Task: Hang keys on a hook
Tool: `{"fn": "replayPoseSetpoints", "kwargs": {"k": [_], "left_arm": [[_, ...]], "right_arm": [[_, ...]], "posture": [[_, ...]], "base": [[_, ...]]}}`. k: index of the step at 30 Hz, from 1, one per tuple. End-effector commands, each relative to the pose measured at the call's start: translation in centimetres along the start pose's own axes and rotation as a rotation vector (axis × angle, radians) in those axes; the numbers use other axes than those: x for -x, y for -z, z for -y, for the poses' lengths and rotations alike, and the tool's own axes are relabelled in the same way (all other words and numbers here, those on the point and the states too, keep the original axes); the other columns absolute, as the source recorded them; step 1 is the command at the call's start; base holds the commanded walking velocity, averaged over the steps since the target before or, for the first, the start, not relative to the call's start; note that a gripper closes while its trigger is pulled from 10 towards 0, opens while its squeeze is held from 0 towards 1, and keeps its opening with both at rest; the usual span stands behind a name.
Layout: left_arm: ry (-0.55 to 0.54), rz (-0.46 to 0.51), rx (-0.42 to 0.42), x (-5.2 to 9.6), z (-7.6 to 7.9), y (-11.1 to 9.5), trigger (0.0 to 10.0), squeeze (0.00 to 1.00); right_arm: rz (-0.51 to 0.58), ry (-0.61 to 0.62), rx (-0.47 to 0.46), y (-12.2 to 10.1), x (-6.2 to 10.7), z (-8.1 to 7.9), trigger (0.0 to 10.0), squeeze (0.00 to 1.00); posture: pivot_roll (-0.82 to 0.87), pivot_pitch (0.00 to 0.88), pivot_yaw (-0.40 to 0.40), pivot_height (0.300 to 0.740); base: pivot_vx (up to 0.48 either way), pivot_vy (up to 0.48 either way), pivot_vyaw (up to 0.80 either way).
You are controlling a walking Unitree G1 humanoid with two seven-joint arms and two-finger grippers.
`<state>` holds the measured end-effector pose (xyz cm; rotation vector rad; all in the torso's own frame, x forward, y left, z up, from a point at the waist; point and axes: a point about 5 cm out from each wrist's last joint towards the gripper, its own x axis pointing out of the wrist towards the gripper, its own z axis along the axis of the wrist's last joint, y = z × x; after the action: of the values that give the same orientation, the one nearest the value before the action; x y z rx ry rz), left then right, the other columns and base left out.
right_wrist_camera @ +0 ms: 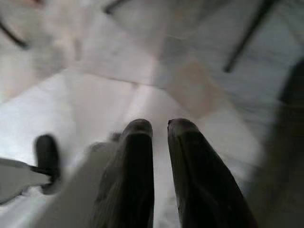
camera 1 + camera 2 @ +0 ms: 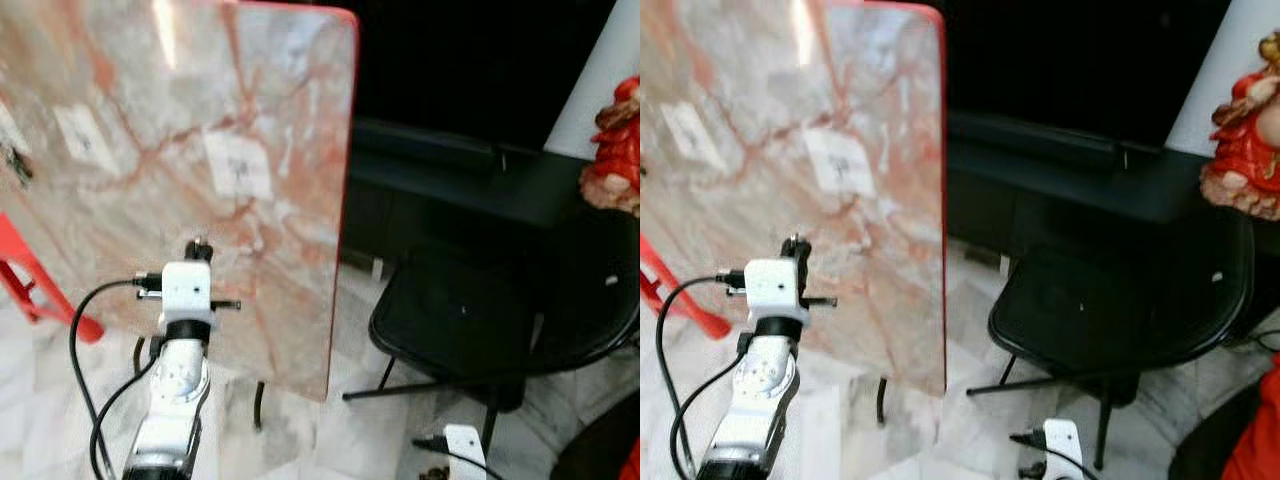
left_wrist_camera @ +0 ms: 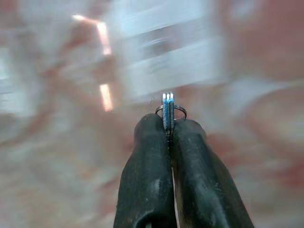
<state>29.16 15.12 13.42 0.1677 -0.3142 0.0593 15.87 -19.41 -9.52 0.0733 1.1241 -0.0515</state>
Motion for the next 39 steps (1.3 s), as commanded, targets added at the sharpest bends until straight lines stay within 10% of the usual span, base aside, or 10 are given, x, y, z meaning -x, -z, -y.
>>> {"fn": "replayPoseSetpoints", "kwargs": {"k": [1,39], "left_arm": [[-0.015,0.031,-0.020,-0.3,-1.0,-0.5,10.0,0.00],[0.060,0.127,-0.028,-2.8,-1.2,-2.4,10.0,0.00]], "right_arm": [[0.022,-0.011,0.007,-0.8,-0.1,-0.5,10.0,0.00],[0.028,-0.016,0.031,-1.1,-0.1,-0.7,10.0,0.00]], "posture": [[-0.03,0.000,-0.045,0.740],[-0.02,0.000,-0.050,0.740]], "base": [[0.281,0.000,0.00],[0.021,0.000,0.17]]}}
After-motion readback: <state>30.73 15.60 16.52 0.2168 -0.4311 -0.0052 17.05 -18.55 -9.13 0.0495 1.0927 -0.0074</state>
